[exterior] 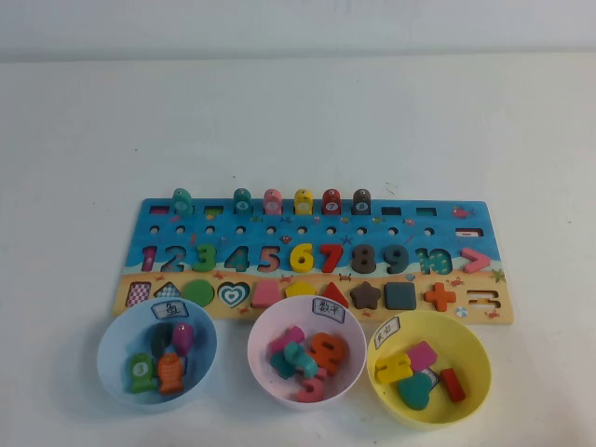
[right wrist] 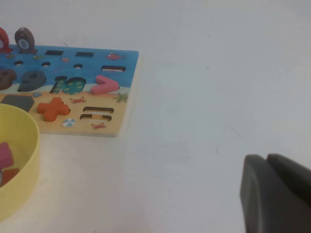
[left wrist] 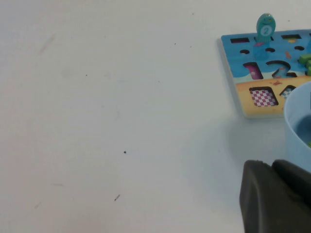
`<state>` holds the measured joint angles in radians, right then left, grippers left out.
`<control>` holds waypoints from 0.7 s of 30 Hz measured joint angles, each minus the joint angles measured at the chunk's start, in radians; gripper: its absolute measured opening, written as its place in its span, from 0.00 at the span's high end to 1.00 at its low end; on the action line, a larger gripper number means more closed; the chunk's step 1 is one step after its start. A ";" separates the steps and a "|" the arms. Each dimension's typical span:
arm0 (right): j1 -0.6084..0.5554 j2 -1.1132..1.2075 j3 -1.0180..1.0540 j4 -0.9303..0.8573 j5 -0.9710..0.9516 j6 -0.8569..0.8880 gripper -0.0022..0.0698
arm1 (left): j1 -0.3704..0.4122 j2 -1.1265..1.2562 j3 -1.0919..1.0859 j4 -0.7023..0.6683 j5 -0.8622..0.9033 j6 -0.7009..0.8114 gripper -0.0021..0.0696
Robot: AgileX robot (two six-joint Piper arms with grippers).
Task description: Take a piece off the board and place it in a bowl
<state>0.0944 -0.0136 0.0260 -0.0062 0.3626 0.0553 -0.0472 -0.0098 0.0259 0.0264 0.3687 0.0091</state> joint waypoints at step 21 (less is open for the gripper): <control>0.000 0.000 0.000 0.000 0.000 0.000 0.99 | 0.000 0.000 0.000 0.045 0.000 0.000 0.97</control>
<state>0.0944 -0.0136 0.0260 -0.0062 0.3626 0.0553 -0.0472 -0.0098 0.0259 0.0711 0.3687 0.0095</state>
